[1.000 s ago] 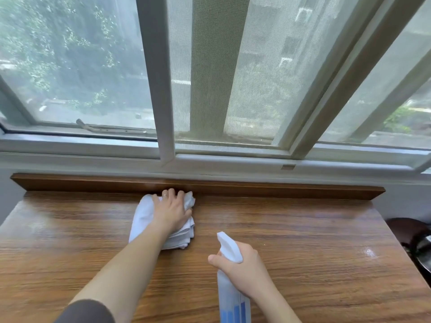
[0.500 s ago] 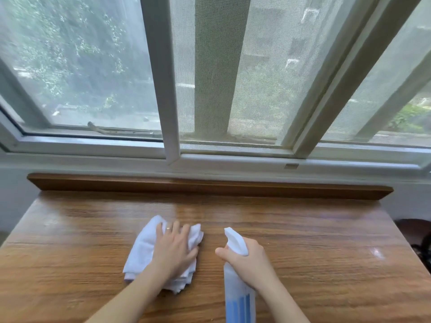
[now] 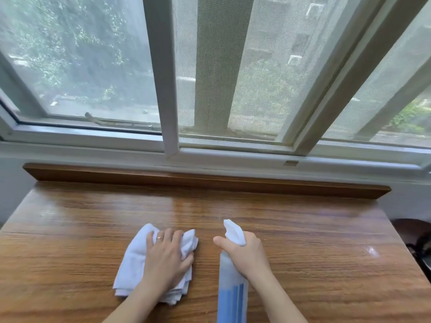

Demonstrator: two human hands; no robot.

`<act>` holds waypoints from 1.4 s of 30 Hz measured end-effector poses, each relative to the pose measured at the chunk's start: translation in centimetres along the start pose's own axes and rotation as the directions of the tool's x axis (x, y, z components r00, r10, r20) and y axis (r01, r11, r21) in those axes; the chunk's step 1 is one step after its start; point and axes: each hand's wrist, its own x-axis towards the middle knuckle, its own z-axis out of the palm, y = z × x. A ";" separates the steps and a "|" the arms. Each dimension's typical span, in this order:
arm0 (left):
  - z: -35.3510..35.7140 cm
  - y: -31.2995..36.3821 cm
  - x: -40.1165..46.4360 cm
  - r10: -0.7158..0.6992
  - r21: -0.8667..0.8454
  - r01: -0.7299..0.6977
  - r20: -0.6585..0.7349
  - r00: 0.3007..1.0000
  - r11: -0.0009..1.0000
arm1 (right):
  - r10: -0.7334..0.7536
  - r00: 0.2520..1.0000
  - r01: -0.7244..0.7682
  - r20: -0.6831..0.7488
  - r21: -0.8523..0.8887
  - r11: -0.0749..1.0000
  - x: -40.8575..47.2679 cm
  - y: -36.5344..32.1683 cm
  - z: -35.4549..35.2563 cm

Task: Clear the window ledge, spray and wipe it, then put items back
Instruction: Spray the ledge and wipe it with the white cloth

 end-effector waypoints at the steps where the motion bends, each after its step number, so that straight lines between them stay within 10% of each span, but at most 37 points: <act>1: 0.0 0.0 0.0 -0.007 -0.001 0.007 0.005 1.000 1.000 | 0.001 1.000 -0.001 0.010 0.008 1.000 0.0 0.1 0.0; 29: 2.5 4.0 14.6 -0.093 0.165 0.076 0.099 0.991 0.983 | -0.009 0.999 0.009 0.032 0.014 1.000 0.7 0.9 -3.5; 42: 2.2 5.0 6.2 0.054 0.152 -0.054 0.007 0.999 0.987 | -0.019 0.999 0.017 0.038 0.043 0.999 1.0 1.1 -4.2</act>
